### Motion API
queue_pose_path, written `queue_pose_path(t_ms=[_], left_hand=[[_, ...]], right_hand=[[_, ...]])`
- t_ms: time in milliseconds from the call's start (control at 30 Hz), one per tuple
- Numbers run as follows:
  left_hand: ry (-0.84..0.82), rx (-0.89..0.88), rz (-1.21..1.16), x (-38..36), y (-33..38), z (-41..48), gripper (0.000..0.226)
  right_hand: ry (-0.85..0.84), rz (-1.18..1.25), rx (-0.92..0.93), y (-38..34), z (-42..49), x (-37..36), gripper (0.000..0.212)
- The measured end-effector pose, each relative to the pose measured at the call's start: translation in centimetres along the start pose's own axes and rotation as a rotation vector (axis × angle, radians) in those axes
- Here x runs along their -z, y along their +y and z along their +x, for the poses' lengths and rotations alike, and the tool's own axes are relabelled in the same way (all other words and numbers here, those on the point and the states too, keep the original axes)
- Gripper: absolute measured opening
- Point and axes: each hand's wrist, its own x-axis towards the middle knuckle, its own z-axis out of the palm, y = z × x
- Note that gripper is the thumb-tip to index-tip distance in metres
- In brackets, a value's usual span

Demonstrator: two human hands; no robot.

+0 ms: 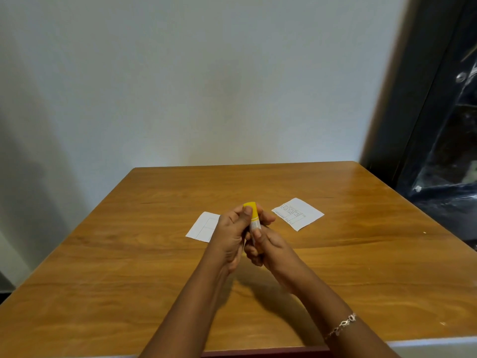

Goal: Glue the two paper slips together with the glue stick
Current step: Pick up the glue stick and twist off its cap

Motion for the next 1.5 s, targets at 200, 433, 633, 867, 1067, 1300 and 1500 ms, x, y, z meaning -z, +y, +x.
queue_pose_path(t_ms=[200, 433, 633, 867, 1067, 1300, 1500], left_hand=[[0.163, -0.119, 0.209, -1.5, -0.8, -0.4, 0.027], [-0.104, 0.034, 0.121, 0.2, 1.2, -0.2, 0.032], [-0.384, 0.152, -0.062, 1.7, 2.0, -0.2, 0.057], [-0.324, 0.135, -0.177, 0.9, 2.1, -0.2, 0.03], [-0.061, 0.093, 0.036, -0.4, 2.2, -0.4, 0.027], [0.214, -0.012, 0.199, -1.5, 1.7, -0.7, 0.031], [0.33, -0.108, 0.307, -2.1, 0.8, -0.7, 0.032]], right_hand=[[0.267, -0.508, 0.177, 0.9, -0.3, -1.2, 0.019], [0.016, 0.137, 0.014, 0.0, -0.6, -0.5, 0.023], [-0.412, 0.606, -0.231, -0.5, -0.9, -0.4, 0.033], [-0.439, 0.724, -0.242, -0.4, -0.8, -0.7, 0.035], [-0.201, 0.5, -0.166, -0.9, -0.8, -0.6, 0.045], [0.106, -0.072, 0.015, -0.7, -0.5, -1.8, 0.028], [0.295, -0.488, 0.174, 0.8, -0.3, -2.3, 0.024]])
